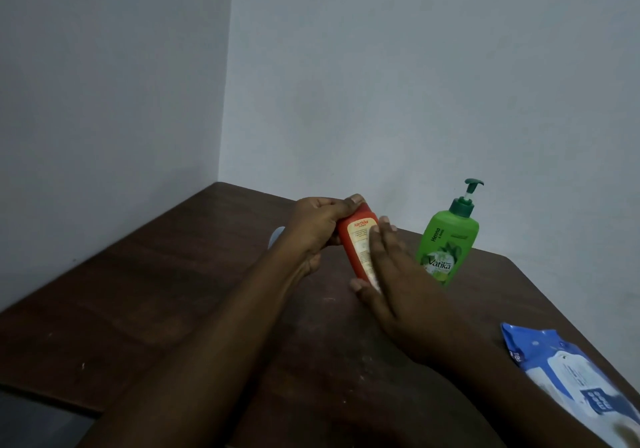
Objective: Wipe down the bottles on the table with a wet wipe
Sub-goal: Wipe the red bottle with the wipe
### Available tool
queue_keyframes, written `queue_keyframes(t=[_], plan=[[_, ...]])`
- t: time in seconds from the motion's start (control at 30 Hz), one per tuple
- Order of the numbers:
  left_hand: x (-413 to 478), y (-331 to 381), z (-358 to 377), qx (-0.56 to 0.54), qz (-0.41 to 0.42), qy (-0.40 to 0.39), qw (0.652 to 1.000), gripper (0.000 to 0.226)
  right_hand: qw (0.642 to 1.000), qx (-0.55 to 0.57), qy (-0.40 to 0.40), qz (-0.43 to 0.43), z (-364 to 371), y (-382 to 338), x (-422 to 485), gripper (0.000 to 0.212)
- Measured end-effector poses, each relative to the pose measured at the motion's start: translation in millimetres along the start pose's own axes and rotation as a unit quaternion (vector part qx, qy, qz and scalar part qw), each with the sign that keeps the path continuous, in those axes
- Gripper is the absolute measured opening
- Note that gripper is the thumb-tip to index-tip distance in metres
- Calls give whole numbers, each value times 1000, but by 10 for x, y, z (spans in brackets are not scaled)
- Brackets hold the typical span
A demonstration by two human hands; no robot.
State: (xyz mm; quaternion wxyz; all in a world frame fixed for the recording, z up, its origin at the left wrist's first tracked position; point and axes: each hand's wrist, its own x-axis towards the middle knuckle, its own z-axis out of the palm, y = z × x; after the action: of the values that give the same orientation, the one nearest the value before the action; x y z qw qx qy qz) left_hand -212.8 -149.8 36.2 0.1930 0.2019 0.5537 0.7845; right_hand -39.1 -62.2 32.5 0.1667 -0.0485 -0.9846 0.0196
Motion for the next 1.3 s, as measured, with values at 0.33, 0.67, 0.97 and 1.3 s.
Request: queue_keyframes(t=[0.33,0.67,0.97,1.3], plan=[[4,-14,38,7,14,12,1000,27,983,-165,-71,-40,28,261,-272,101],[10,25,-63,-10,-2,13,1000,28,959,-238,-45,-149,161,60,-111,88],[-75,48,34,-37,10,-14,999,24,981,-166,-28,-100,-25,98,122,96],[-87,47,63,-11,9,-16,1000,27,972,-198,-10,-125,-23,292,-14,84]])
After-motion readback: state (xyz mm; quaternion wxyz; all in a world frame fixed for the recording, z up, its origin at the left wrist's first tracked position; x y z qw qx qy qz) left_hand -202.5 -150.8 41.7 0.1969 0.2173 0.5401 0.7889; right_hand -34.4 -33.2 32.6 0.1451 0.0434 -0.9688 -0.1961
